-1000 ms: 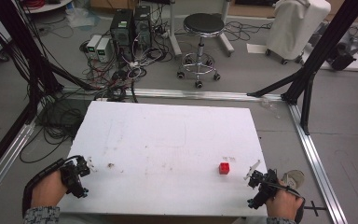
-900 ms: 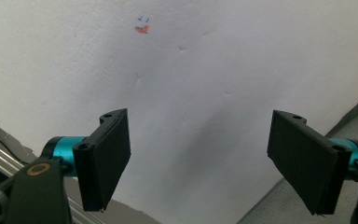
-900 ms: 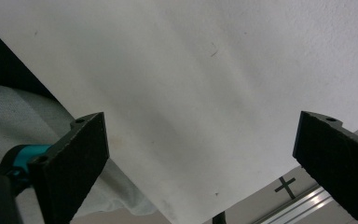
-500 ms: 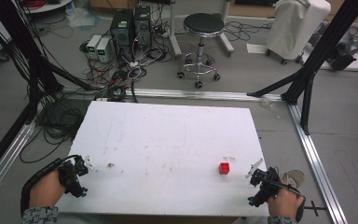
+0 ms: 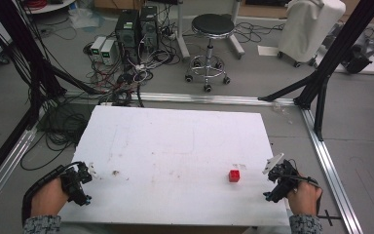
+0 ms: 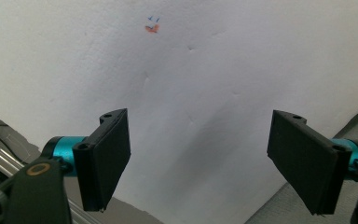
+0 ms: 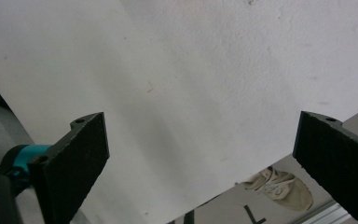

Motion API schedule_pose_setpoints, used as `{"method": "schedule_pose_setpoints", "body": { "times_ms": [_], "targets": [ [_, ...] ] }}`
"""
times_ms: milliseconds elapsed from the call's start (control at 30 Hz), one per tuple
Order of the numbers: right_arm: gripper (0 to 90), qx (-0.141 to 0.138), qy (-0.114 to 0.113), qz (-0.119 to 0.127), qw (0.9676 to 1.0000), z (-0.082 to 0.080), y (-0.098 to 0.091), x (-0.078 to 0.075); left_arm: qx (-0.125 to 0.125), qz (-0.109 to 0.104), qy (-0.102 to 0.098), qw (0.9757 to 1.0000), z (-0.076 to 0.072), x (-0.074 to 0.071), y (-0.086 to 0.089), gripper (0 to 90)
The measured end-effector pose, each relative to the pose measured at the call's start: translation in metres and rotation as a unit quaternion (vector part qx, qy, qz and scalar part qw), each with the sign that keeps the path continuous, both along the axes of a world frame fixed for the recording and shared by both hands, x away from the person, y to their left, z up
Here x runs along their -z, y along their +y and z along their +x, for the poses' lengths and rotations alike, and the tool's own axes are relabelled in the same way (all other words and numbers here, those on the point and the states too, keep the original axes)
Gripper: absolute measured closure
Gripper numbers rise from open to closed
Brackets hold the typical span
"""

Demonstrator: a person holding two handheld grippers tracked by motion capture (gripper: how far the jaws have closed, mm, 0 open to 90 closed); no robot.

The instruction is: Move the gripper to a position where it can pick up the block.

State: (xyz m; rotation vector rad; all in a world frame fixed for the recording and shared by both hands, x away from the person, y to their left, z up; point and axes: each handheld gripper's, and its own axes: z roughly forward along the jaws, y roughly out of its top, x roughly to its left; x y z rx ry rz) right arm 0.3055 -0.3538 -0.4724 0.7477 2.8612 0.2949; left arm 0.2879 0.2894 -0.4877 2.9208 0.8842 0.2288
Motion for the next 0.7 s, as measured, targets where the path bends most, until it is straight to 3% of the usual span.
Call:
{"method": "schedule_pose_setpoints", "body": {
  "times_ms": [233,433,700],
  "targets": [
    [2.6,-0.046,-0.016,-0.017,0.9986,0.015,0.004,-0.017,-0.002,-0.002,0.001,1.0000,0.000,0.001,-0.001,21.6],
    [2.6,-0.085,-0.020,-0.031,0.9957,0.026,0.012,-0.027,-0.003,-0.003,0.001,1.0000,0.000,0.001,-0.001,21.6],
    [2.6,-0.138,-0.015,-0.049,0.9891,0.043,0.034,-0.039,0.000,-0.002,0.000,1.0000,0.001,0.002,-0.002,21.5]
  ]
}}
